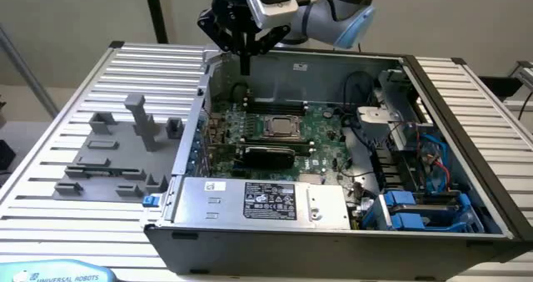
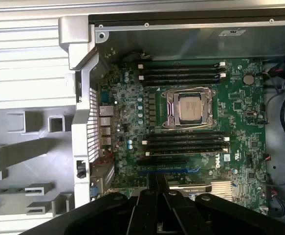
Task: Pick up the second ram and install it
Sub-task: 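Reach for the second ram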
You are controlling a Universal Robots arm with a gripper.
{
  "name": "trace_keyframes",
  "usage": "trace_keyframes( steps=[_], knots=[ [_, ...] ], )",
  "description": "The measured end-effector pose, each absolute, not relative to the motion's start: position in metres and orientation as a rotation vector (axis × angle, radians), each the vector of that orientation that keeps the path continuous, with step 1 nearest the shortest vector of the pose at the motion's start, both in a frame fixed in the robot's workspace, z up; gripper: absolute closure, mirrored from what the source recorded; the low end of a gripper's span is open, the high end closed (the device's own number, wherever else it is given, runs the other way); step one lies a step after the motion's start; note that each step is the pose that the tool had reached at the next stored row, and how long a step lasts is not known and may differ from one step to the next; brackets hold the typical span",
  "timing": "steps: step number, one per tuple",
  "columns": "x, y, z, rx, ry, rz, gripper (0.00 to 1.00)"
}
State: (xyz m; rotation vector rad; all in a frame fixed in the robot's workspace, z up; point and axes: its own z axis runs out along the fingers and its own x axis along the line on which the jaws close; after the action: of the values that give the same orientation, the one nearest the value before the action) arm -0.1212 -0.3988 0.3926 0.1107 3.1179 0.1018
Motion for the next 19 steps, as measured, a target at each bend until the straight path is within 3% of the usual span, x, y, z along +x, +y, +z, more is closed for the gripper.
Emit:
trace_keyframes(
  steps=[19],
  knots=[
    [-0.144,-0.399,0.393,0.111,3.118,0.106,0.89]
  ],
)
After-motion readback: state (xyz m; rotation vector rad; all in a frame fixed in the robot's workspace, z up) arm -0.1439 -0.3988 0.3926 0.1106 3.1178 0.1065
